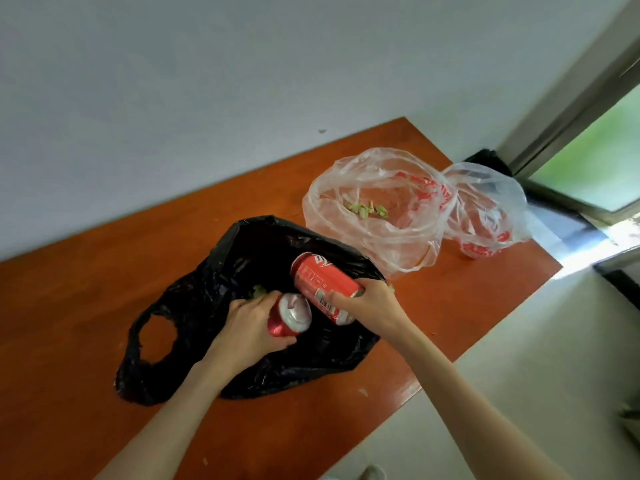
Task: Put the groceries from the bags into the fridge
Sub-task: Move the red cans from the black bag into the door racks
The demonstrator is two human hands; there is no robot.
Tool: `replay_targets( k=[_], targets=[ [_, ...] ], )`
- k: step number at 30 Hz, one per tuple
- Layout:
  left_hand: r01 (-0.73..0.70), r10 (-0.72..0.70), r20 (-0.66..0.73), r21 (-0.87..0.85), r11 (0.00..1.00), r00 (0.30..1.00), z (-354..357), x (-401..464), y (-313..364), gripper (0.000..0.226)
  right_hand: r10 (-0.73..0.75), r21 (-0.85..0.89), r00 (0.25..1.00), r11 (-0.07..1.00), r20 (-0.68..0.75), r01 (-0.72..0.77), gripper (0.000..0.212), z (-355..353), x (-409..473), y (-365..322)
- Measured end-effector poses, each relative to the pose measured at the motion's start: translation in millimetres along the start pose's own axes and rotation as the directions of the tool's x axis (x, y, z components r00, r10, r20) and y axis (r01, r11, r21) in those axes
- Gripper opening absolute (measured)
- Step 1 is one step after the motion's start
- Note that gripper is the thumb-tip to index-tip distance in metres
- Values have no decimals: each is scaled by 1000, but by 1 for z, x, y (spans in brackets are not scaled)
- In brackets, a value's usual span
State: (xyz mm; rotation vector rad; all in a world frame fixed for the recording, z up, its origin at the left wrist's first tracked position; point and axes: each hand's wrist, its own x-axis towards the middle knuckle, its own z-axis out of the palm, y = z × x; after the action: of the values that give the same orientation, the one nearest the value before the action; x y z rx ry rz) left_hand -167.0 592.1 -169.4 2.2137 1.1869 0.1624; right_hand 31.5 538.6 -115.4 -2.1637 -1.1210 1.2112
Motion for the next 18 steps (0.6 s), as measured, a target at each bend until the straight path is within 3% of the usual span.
replay_targets(
  k=[4,8,11,13,16,18],
  targets=[
    [72,-108,-72,-387,919,992,-14,-8,37,64,56,403,998,913,20,-59,33,-34,-38,21],
    [13,-61,-63,-571,821,996,-11,-8,95,59,56,740,998,670,39,-66,17,-77,-80,51],
    [-28,-19,-63,-672,740,998,4,-8,155,45,60,875,998,483,-19,-13,20,-112,-115,86],
    [-57,19,-62,-708,704,998,17,-13,202,42,22,921,997,385,-79,64,42,-137,-144,115],
    [-115,93,-72,-731,673,993,43,-22,272,46,-44,933,978,294,-205,209,94,-181,-196,166],
    [-157,146,-78,-729,666,986,62,-29,321,48,-81,920,952,243,-296,307,97,-208,-236,201]
  ],
)
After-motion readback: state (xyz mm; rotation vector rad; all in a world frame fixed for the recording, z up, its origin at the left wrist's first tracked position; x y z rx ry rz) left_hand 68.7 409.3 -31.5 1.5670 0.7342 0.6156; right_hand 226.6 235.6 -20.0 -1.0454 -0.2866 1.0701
